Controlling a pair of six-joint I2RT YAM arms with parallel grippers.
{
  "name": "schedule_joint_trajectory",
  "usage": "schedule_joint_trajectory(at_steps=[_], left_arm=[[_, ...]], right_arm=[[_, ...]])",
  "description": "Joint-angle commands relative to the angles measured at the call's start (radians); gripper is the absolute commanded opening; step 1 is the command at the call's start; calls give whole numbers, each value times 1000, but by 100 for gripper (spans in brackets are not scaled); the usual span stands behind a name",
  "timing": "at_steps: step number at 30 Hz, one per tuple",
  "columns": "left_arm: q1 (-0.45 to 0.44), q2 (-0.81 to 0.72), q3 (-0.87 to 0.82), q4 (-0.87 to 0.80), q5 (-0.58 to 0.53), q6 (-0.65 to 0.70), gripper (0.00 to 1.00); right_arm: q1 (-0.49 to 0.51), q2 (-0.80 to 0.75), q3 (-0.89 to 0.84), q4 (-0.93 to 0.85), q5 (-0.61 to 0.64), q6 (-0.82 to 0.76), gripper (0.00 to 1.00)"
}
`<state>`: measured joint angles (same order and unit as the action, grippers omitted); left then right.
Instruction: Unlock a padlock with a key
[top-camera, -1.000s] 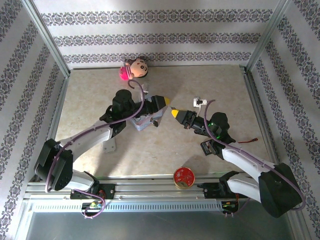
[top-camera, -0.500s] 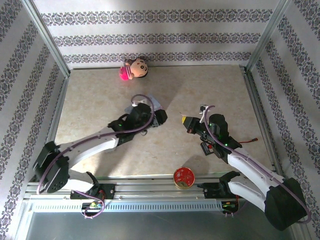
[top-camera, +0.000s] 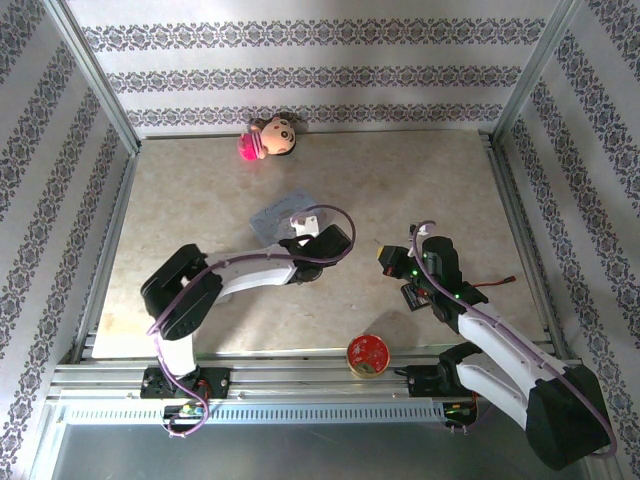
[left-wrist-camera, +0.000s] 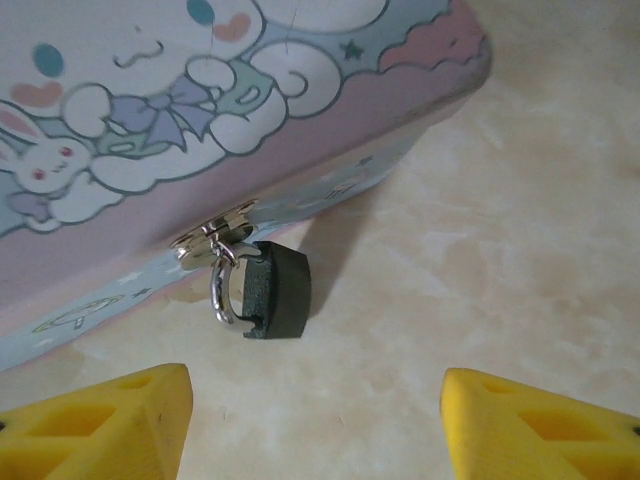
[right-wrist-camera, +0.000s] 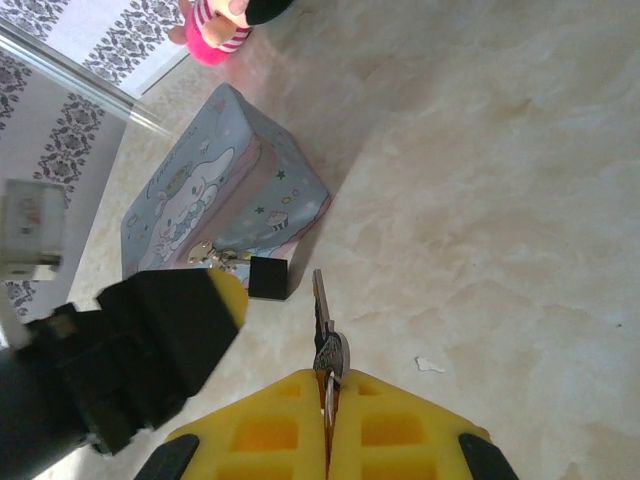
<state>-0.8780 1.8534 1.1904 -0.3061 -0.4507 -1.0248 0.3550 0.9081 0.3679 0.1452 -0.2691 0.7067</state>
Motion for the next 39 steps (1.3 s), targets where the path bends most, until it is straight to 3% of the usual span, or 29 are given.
schedule_joint_trajectory(at_steps=[1,11,15,19,22,28,39], left_arm=[[24,56,46,-91,-71,-23,65],[80,37,12,-186,-120,-98,54],[80,14,-30,-112,-59,-71,56],[79,35,-40,4,11,-32,70],[79,73,-11,8,5,-45,69],[80,123,25,-26,-68,-87,56],[89,162,58,28,-99,-76,60]], right_arm=[[-11,4,5,9,1,-15,0],[-15,31,17,31,-12,-15,0],[-16,57,23,47,-15,-16,0],[-16,77,23,71,-28,-11,0],[-16,83,22,80,-34,-6,0],[-16,73,18,79,-36,-7,0],[-14,112,3,127,-60,-3,0]])
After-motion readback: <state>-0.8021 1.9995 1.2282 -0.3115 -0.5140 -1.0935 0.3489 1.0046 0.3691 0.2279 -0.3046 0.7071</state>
